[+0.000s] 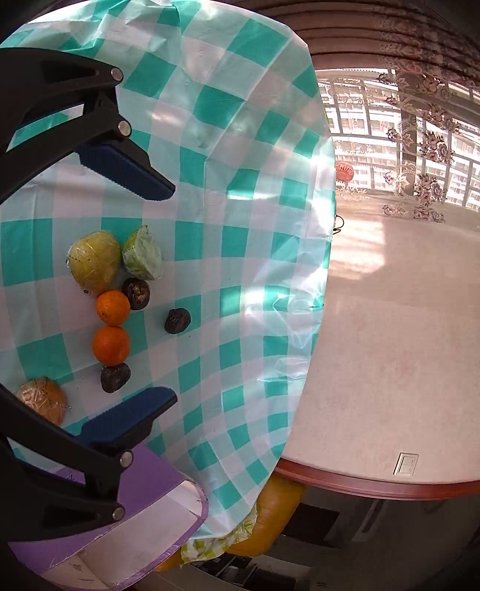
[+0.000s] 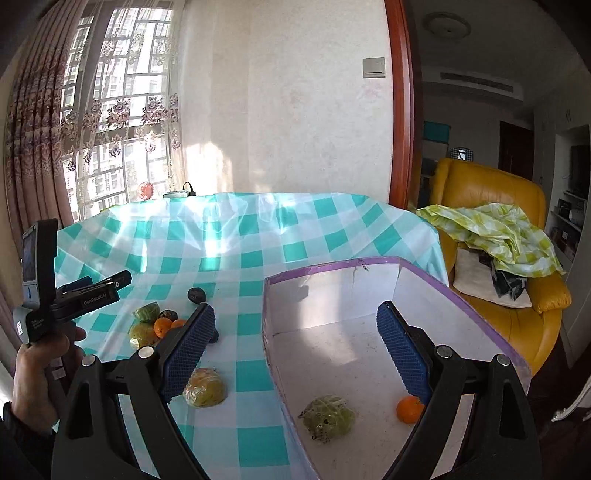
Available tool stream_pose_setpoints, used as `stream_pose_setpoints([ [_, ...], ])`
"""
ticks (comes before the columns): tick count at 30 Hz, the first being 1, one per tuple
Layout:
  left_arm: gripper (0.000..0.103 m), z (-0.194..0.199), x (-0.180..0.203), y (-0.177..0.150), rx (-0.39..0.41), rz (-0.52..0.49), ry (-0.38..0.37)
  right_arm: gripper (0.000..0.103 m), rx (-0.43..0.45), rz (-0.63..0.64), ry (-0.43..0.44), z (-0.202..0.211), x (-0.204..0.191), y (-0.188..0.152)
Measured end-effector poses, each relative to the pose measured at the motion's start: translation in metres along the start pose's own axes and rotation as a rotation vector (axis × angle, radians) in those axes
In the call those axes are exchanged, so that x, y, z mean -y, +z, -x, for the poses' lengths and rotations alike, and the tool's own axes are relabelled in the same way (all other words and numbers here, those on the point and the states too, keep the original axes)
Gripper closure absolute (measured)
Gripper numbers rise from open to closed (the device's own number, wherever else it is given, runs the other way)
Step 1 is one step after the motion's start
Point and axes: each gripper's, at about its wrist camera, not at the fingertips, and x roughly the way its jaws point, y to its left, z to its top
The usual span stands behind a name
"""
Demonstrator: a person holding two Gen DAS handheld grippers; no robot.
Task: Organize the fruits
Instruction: 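Withdraw both open tools from the box back toward the fruits, then grasp the wrapped yellow fruit with the left tool while the right tool grasps the wrapped orange-brown fruit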
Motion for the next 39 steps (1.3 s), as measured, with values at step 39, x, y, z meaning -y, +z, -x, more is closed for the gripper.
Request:
stream_pose_setpoints([
  [39, 0.026, -0.104, -0.008, -0.070, -0.380, -0.154, 0.092, 0.017, -0.458, 0.065, 0.173, -0.147, -0.106, -0.096],
])
